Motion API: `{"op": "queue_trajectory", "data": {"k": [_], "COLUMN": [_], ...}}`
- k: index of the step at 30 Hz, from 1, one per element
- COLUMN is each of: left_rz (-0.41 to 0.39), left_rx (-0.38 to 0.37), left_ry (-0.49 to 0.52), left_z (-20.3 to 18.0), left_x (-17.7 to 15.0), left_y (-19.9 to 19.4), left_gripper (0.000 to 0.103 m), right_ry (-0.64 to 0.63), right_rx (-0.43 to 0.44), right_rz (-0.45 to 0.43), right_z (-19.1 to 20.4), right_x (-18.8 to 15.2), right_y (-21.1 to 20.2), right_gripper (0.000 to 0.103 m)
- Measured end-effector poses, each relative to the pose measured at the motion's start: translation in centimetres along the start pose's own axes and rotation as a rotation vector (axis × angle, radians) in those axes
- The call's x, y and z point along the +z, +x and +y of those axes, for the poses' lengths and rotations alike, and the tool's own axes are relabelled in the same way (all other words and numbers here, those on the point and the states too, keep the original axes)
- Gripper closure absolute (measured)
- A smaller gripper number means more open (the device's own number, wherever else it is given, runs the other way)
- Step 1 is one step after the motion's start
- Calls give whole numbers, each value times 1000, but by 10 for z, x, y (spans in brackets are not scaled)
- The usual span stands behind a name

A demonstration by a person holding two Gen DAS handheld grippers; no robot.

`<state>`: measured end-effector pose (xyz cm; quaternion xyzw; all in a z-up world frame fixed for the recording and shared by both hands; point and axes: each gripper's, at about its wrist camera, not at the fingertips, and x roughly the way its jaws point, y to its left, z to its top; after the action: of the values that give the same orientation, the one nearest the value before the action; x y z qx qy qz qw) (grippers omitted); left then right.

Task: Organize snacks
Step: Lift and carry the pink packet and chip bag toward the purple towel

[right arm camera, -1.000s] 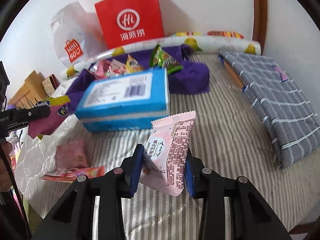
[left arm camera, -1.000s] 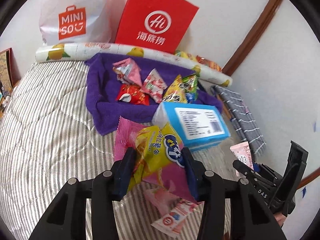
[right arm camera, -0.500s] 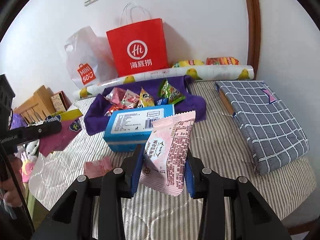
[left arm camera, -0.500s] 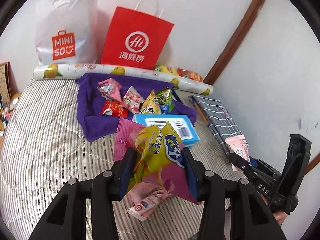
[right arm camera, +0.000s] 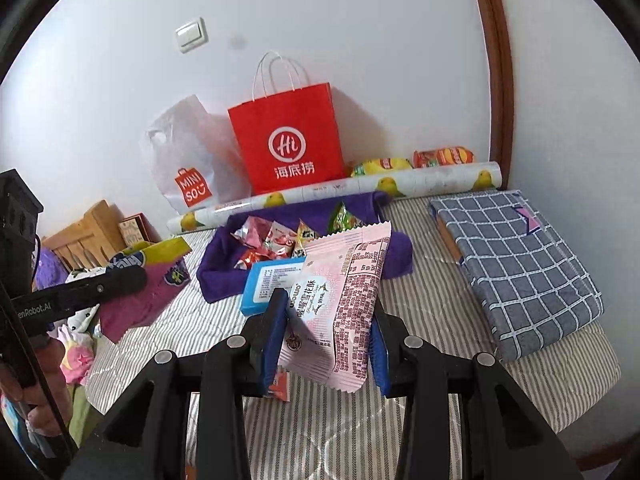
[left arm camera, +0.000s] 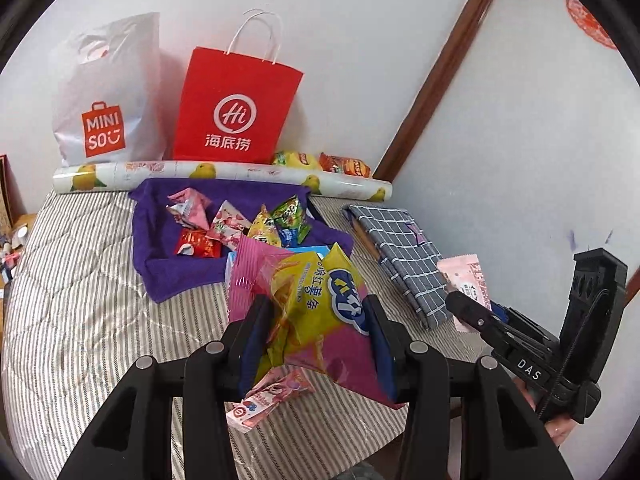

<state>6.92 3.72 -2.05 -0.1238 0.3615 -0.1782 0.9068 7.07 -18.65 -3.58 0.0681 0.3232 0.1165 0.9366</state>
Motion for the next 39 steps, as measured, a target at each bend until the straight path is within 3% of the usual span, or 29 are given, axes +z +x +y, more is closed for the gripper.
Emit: {"op": "queue_trajectory", "data": {"k": [19, 39], "left_rz": [-20, 11], "left_rx": [-15, 2], "left_ry": [21, -25], "left_z": [-7, 29], "left_x": [23, 76], "left_y": [-3, 40], "left_gripper": [58, 58], "right_ry": [-1, -10], "right_rx": [9, 6], "right_rz": [-39, 3], "right_z": [4, 3], "right_x": [26, 69], "right_y": [-7, 54], "right_gripper": [65, 65]}}
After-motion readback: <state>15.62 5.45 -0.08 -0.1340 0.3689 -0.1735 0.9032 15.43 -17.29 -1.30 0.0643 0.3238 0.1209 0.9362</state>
